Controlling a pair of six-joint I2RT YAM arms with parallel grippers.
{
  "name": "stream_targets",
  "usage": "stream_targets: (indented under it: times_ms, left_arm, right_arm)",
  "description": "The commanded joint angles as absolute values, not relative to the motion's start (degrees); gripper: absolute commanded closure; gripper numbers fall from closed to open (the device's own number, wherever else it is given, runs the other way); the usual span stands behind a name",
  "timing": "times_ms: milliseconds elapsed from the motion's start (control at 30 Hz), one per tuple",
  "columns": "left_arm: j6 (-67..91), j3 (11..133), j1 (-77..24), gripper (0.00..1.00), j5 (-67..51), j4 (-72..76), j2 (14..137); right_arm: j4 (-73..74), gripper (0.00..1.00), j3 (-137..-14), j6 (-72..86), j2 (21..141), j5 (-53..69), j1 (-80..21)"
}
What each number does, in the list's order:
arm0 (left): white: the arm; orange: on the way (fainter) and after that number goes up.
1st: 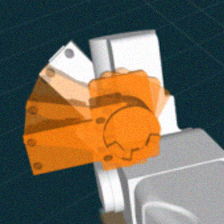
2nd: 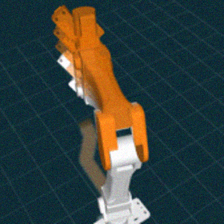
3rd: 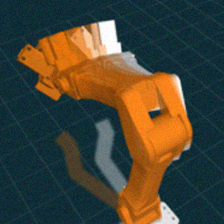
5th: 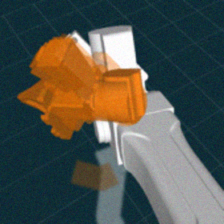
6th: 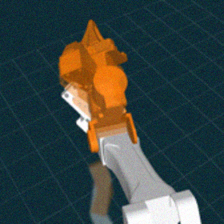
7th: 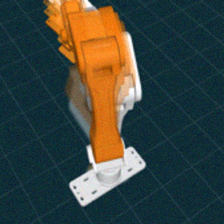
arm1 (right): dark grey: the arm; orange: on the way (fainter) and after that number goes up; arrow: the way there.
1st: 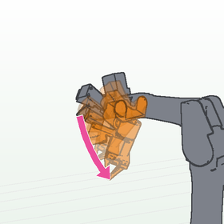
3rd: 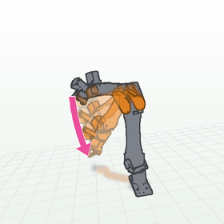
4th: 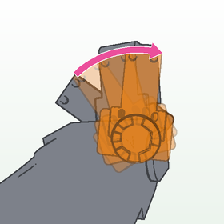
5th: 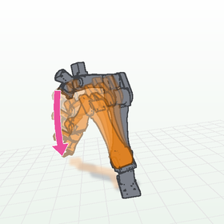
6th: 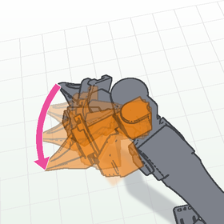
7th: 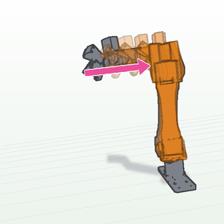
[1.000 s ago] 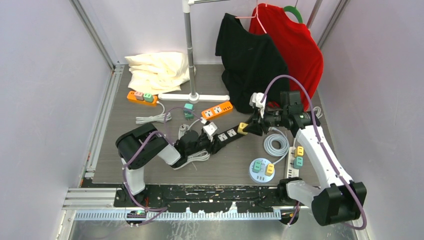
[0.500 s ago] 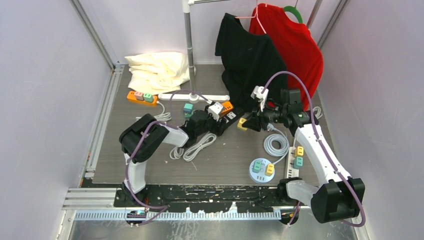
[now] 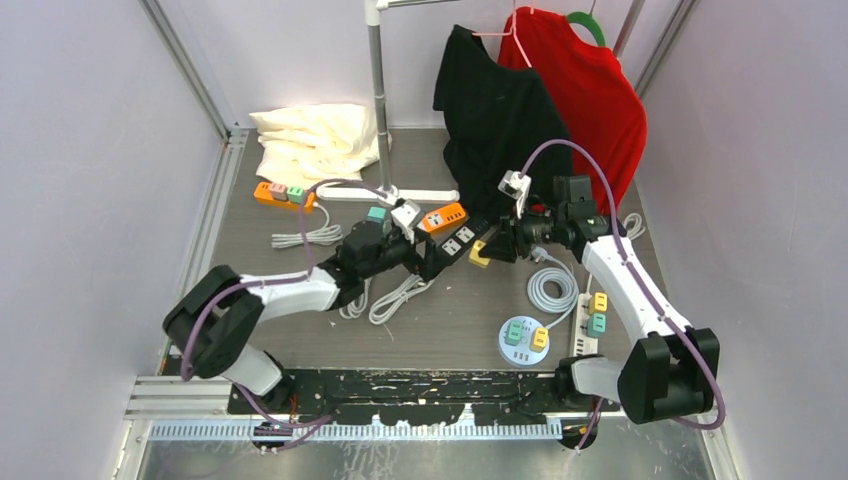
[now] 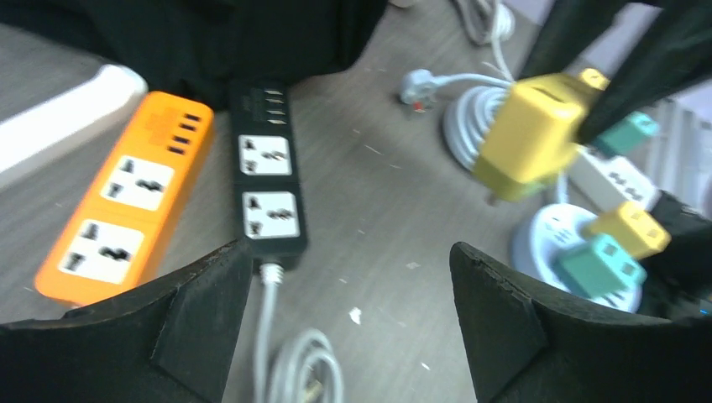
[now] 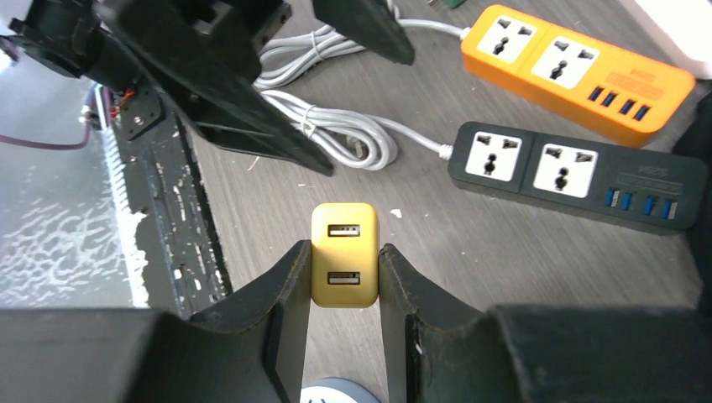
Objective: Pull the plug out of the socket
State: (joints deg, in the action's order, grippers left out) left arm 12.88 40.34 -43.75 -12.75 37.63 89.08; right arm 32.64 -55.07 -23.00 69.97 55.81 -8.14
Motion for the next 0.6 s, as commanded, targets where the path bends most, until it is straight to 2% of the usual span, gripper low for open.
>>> stream_targets:
  times_ms: [0,200,333,400,567]
  left_arm:
    - [23.5,35.0,-43.6,0.14,-20.5,41.2,82.8]
    - [43.4,27.2,-43.6,0.15,-23.8,51.4,78.2]
    - [51.7,25.2,-43.9,0.16,-20.9,49.8,74.9]
    - [52.8,25.6,-44.9,0.17,-18.0,45.0,72.3]
    - [42.0,33.8,-54.4,0.14,4.0,17.5,65.4]
  right_arm:
    - [30.7,0.96,-56.8,-18.4,71.7,61.7,-8.0]
    - [27.3,0.96,-57.2,-8.8,75.8,67.2,-8.0]
    - [24.9,0.96,-57.0,-2.6,78.7,67.9,-8.1]
    - [24.8,0.96,-57.1,-1.0,80.1,67.8,-8.0]
    - [24.5,0.96,-57.5,1.6,82.2,67.4,-8.3]
